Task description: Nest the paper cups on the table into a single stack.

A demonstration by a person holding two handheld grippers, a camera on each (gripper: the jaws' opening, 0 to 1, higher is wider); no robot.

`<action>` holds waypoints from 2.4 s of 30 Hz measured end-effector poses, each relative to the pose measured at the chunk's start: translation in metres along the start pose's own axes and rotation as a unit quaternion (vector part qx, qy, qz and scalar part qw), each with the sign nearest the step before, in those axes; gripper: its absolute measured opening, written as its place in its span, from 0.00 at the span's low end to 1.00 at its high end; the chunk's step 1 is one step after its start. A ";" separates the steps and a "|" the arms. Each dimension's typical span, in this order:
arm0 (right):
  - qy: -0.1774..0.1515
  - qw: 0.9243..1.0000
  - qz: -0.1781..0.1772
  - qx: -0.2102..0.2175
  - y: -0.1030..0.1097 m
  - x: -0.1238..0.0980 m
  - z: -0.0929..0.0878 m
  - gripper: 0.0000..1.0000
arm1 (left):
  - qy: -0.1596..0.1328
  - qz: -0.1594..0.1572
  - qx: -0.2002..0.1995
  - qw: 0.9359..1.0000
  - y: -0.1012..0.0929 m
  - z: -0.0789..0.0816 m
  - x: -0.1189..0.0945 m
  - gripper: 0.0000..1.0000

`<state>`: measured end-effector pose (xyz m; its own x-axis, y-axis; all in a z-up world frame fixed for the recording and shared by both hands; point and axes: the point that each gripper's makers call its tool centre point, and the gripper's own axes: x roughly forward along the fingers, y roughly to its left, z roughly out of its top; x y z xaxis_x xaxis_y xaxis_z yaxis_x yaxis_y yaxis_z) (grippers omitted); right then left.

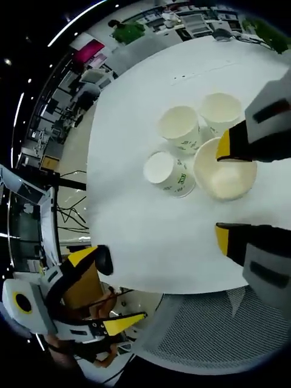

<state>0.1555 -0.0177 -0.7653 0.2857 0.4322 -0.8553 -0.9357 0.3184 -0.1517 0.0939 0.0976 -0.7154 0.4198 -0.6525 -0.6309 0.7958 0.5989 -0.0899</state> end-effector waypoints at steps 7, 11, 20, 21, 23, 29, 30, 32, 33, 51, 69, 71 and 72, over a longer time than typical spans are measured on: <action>-0.012 1.000 -0.007 0.016 -0.002 -0.008 0.003 0.46 | -0.002 -0.002 0.001 1.000 0.002 0.000 -0.001 0.61; -0.019 0.999 -0.018 0.020 -0.004 -0.019 0.003 0.48 | -0.002 -0.003 0.002 1.000 0.002 0.000 0.001 0.61; -0.036 0.997 -0.029 0.058 -0.011 -0.033 0.000 0.53 | -0.007 -0.005 0.003 1.000 0.002 0.002 0.002 0.61; -0.037 0.997 -0.033 0.059 -0.012 -0.035 -0.001 0.54 | -0.008 -0.006 0.001 1.000 0.002 0.002 0.002 0.61; -0.035 0.997 -0.038 0.057 -0.012 -0.037 -0.003 0.54 | -0.008 -0.005 0.001 1.000 0.004 0.002 0.002 0.61; -0.052 0.995 -0.038 0.081 -0.011 -0.043 -0.004 0.57 | -0.007 -0.006 0.001 1.000 0.004 0.002 0.002 0.61; -0.056 0.994 -0.038 0.090 -0.011 -0.043 -0.003 0.57 | -0.007 -0.006 0.002 1.000 0.005 0.002 0.002 0.61; -0.063 0.992 -0.040 0.100 -0.009 -0.046 -0.002 0.58 | -0.006 -0.006 0.004 1.000 0.005 0.002 0.003 0.61; -0.067 0.991 -0.039 0.106 -0.008 -0.048 -0.002 0.58 | -0.005 -0.007 0.005 1.000 0.004 0.002 0.002 0.61; -0.089 0.983 -0.055 0.150 -0.006 -0.062 -0.023 0.61 | -0.001 -0.018 0.003 1.000 0.005 0.005 0.009 0.61; -0.116 0.972 -0.068 0.193 -0.005 -0.077 -0.044 0.62 | 0.008 -0.017 0.003 1.000 0.016 0.010 0.019 0.60; -0.121 0.971 -0.069 0.196 -0.004 -0.079 -0.046 0.62 | 0.012 -0.014 0.005 1.000 0.016 0.010 0.019 0.60; -0.122 0.970 -0.069 0.197 -0.004 -0.079 -0.046 0.62 | 0.014 -0.012 0.006 1.000 0.017 0.010 0.019 0.60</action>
<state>0.1268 -0.0917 -0.7202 0.4888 0.5340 -0.6899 -0.7470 0.6647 -0.0148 0.1204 0.0906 -0.7214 0.3893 -0.6533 -0.6494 0.8108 0.5776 -0.0950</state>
